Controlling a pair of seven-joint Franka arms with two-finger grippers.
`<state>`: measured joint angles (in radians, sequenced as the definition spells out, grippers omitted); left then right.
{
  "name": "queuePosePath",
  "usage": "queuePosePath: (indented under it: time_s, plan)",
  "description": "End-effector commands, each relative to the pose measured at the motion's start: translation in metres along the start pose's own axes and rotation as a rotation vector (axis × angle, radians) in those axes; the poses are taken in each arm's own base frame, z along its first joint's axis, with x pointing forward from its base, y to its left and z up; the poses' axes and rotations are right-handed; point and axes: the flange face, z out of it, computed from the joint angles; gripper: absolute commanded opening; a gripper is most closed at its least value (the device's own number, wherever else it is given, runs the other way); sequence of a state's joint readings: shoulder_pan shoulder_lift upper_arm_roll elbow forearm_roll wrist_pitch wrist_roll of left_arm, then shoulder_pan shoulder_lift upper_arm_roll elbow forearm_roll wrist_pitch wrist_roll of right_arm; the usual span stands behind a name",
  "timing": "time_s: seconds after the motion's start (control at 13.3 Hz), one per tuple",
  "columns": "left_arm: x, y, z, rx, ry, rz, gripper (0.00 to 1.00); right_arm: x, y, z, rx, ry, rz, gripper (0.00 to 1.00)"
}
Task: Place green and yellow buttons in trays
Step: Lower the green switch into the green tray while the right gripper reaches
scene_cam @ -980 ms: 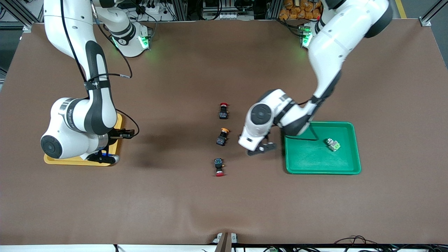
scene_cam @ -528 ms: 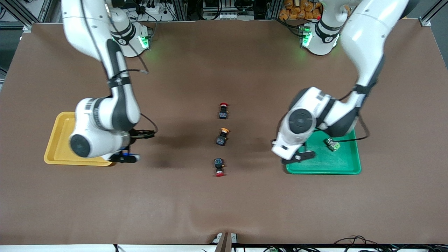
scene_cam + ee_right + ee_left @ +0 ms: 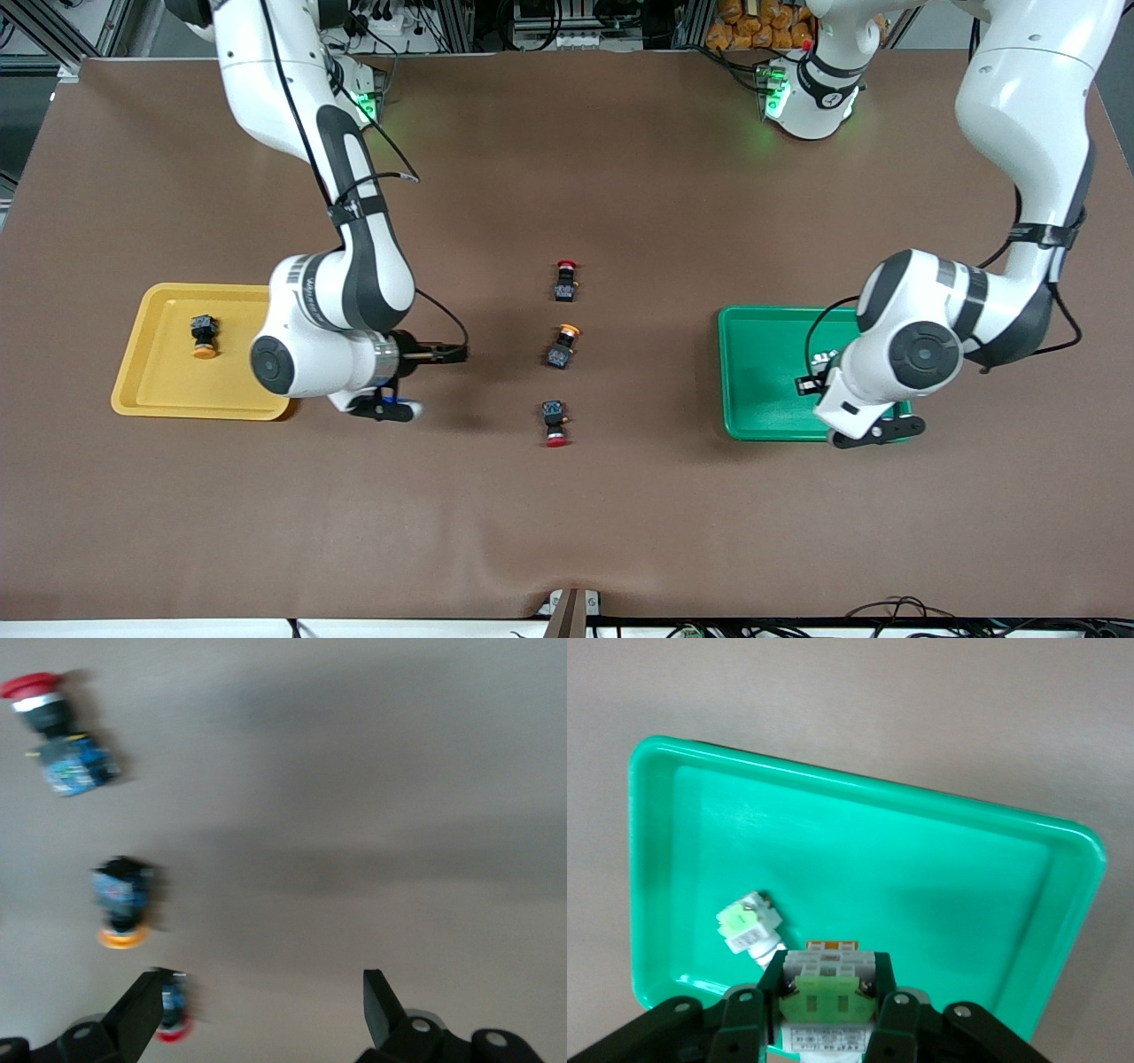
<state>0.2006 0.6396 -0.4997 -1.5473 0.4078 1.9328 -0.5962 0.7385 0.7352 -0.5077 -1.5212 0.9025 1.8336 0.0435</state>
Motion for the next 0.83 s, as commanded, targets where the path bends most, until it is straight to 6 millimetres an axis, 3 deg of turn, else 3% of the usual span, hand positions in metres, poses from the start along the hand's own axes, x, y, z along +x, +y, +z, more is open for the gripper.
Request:
queuePosePath:
  time_s: [0.0, 0.23, 0.45, 0.75]
  plan:
    - [-0.002, -0.007, 0.004, 0.006, -0.008, 0.012, 0.0, 0.002, -0.028, 0.029, 0.102, 0.033, 0.054, 1.0]
    - [0.004, -0.021, 0.007, 0.002, -0.01, 0.005, 0.0, -0.001, -0.055, 0.06, 0.159, 0.092, 0.113, 1.0]
    - [0.001, -0.021, 0.027, -0.009, -0.024, 0.019, 0.0, -0.008, -0.078, 0.099, 0.149, 0.161, 0.185, 1.0]
    - [-0.009, -0.018, 0.055, -0.038, -0.011, 0.033, 0.0, -0.018, -0.099, 0.113, 0.155, 0.194, 0.297, 1.0]
